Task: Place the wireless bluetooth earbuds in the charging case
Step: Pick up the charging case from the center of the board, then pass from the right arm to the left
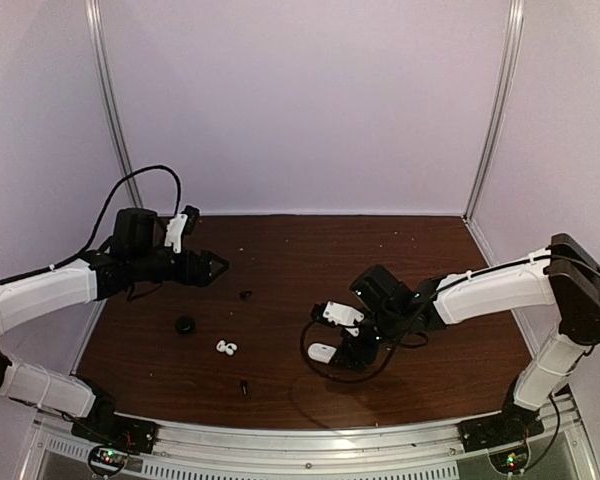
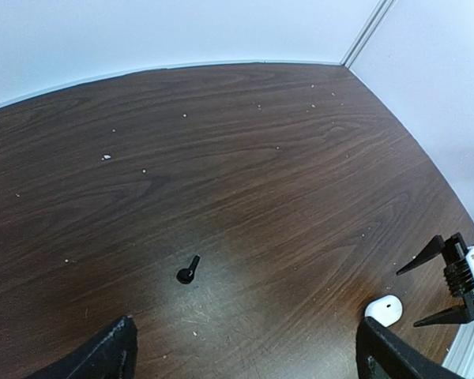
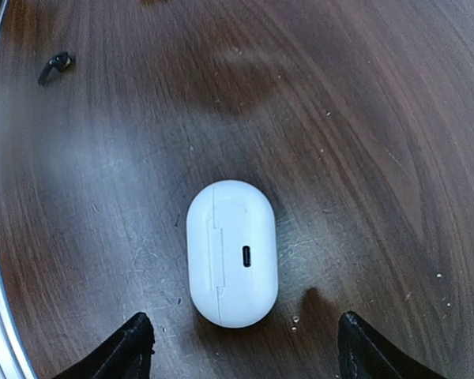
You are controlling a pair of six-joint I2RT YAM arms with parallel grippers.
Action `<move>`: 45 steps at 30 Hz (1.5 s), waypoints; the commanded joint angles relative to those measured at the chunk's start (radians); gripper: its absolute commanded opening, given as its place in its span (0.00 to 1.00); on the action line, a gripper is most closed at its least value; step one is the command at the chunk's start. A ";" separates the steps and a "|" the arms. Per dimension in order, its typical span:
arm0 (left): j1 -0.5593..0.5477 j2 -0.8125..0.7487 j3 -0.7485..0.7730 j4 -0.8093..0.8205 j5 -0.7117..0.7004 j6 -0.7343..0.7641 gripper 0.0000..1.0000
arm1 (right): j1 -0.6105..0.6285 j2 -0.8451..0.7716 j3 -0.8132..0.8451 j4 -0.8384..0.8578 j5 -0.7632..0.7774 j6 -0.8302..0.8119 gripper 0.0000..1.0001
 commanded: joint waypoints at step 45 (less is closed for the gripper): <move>-0.630 -0.047 -0.012 0.179 -0.139 0.781 0.85 | -0.258 -0.330 -0.043 -0.097 -0.661 0.393 0.34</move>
